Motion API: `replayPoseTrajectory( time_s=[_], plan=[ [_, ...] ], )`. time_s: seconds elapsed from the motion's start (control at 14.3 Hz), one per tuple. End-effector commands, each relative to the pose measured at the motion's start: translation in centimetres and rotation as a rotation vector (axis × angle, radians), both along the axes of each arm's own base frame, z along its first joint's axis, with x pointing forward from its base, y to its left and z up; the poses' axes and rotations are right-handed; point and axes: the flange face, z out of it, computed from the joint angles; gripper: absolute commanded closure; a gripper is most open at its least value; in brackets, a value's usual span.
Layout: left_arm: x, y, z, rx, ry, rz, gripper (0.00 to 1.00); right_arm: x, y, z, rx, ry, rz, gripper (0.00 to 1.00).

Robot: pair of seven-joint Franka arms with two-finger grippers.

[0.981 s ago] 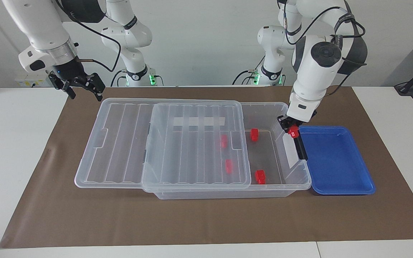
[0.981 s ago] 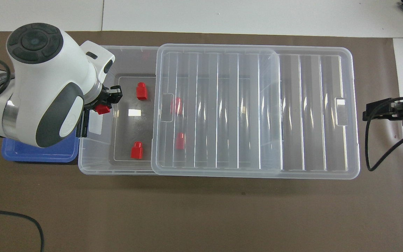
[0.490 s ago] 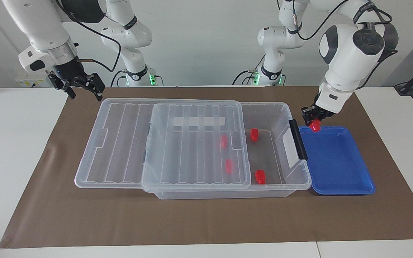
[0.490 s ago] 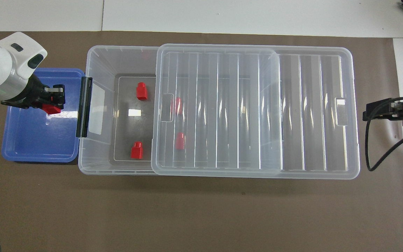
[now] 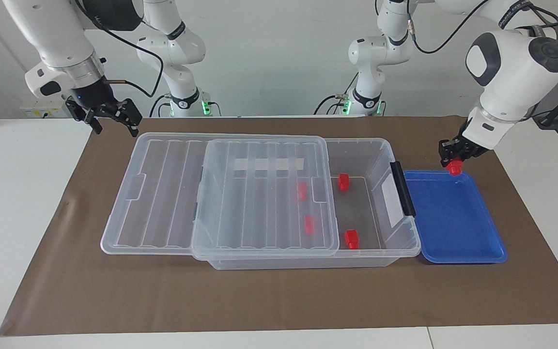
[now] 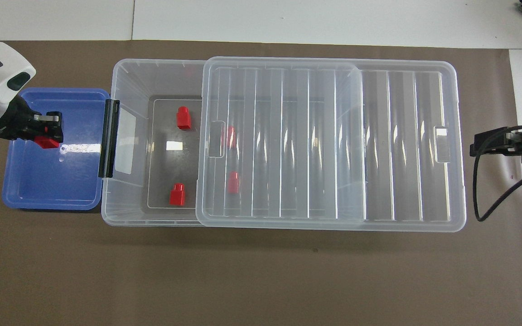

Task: Place red block in blue tray from box
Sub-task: 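Carry the red block over the blue tray and lower it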

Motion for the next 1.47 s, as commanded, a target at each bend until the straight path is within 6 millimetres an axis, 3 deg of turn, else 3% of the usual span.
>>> replayPoseTrajectory(
  time_s=[0.0,0.14,0.35,0.63,0.91,1.26,1.4],
  plan=[
    [-0.9,2.4,0.0,-0.021,-0.021,-0.047,1.00,-0.8,-0.2,0.1,0.020,-0.001,-0.019,0.00],
    [-1.2,4.3,-1.0,-0.022,-0.041,-0.069,1.00,-0.8,-0.2,0.1,0.020,-0.001,-0.019,0.00],
    [-1.4,4.7,-2.7,-0.020,-0.062,-0.078,1.00,-0.8,-0.2,0.1,0.020,-0.001,-0.019,0.00],
    [-1.4,5.2,-6.4,-0.013,-0.102,-0.072,1.00,-0.8,-0.2,0.1,0.020,-0.001,-0.019,0.00],
    [-2.0,5.3,-11.3,-0.007,-0.157,-0.071,1.00,-0.8,-0.2,0.1,0.020,-0.001,-0.019,0.00],
    [-2.2,9.8,-16.4,0.002,-0.184,-0.079,1.00,-0.8,-0.2,0.1,0.020,-0.001,-0.019,0.00],
    [-1.8,9.8,-18.4,0.000,-0.188,-0.081,1.00,-0.8,-0.2,0.1,0.020,-0.001,-0.019,0.00]
  ],
)
